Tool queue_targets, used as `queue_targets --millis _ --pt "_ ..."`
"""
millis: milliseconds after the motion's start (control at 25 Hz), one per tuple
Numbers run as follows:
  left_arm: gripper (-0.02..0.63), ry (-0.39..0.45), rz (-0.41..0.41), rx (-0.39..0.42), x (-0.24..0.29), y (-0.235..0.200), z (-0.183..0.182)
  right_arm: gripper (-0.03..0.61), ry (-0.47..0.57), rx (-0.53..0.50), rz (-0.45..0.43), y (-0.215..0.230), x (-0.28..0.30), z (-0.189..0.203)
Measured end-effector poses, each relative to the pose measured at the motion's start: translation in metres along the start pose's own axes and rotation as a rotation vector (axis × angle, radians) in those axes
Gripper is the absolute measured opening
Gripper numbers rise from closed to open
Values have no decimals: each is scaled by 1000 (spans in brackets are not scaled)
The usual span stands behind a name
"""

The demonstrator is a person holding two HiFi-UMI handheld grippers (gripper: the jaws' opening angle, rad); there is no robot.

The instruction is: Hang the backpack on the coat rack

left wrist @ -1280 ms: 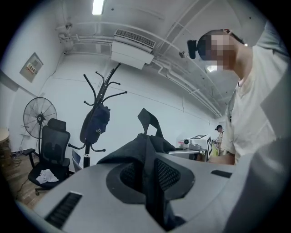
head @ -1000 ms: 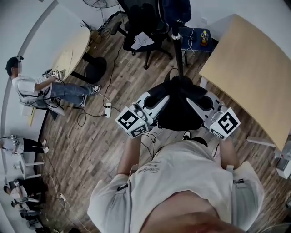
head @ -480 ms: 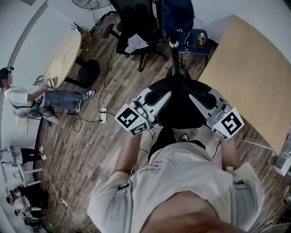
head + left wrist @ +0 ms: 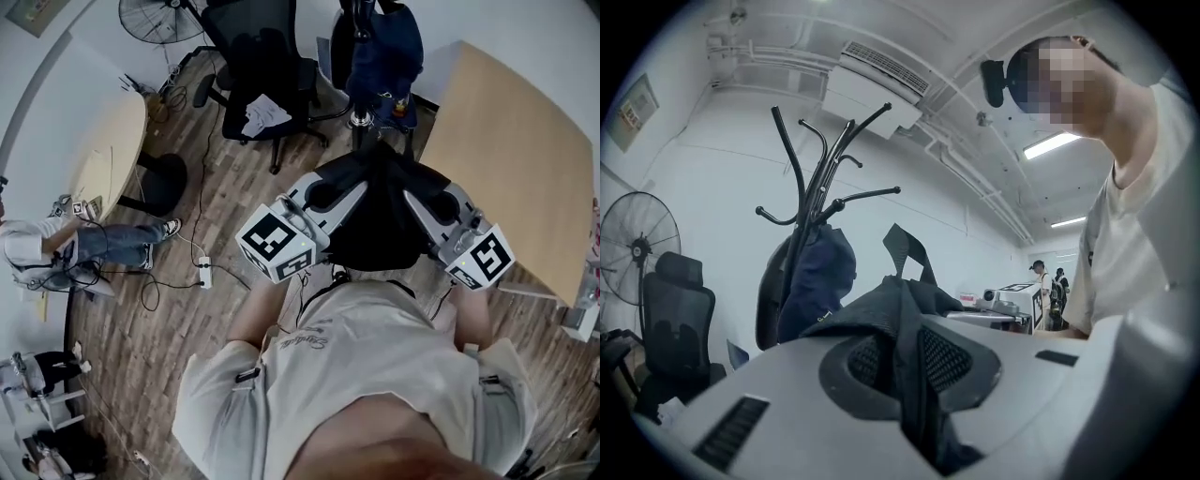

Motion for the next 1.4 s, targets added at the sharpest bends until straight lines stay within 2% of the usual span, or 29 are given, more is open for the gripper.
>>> queue_targets --millis 280,520,840,1160,1400 --pt "46 33 130 -2 -3 -43 -35 29 40 -30 80 8 35 -22" --pt "46 71 174 20 -1 -71 -60 31 51 -97 90 23 61 -45" --pt "46 88 166 34 17 -103 -88 29 68 -120 77 58 88 -64" --pt "46 67 107 40 27 -128 -78 31 30 -135 54 82 106 -46" --pt "46 42 64 39 36 -143 -65 32 14 -109 56 100 114 -27"
Point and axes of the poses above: the fingertips, and each gripper's own axes: x forward along the fingers, y to its right, z out of its underside, the point moved 6 cm from there along -x, backward along the fingers, and after that the axes turned 9 degrees about z, right-handed, at the moved point
